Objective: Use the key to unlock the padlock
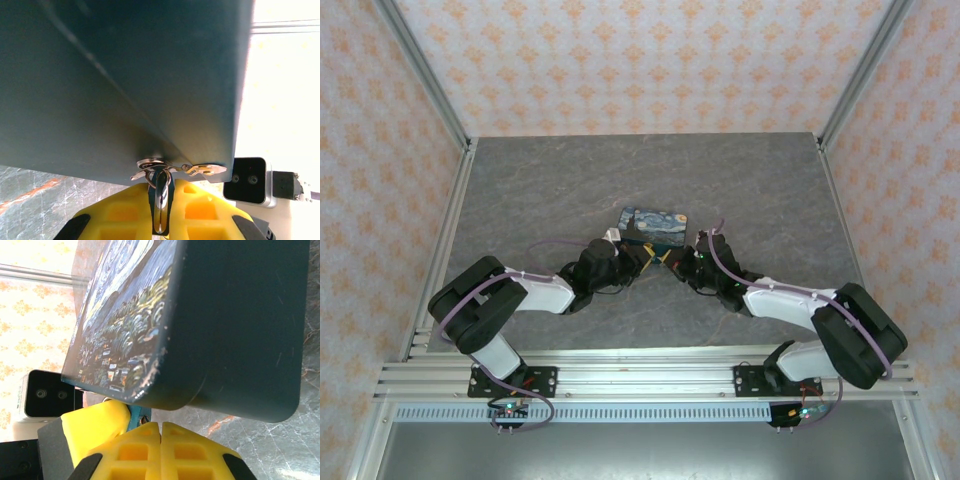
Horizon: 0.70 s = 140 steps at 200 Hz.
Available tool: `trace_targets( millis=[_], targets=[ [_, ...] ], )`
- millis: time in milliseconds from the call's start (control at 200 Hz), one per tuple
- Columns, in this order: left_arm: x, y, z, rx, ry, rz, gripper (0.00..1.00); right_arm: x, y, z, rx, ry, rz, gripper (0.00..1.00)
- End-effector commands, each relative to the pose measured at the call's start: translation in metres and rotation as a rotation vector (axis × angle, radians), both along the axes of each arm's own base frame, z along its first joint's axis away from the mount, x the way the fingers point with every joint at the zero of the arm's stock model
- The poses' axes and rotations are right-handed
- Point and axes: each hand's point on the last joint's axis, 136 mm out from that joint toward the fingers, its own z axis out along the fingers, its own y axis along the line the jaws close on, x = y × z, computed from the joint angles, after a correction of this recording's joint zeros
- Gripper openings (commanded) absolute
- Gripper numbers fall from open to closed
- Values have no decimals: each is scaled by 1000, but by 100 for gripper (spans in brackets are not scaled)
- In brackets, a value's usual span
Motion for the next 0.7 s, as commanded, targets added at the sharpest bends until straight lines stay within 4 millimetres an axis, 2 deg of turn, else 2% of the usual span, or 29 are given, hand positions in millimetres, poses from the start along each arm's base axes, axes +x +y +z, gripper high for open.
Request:
trace_targets(
  millis=[0, 205, 696],
  targets=[
    [7, -3, 28, -58, -63, 12, 0, 9, 9, 20, 53, -58, -4, 0],
    [6, -7, 34, -111, -57, 5, 0, 13, 6, 29, 101, -125, -27, 0],
    [4, -16, 68, -225, -78, -19, 0, 14, 3, 15, 76, -133, -36, 0]
  ],
)
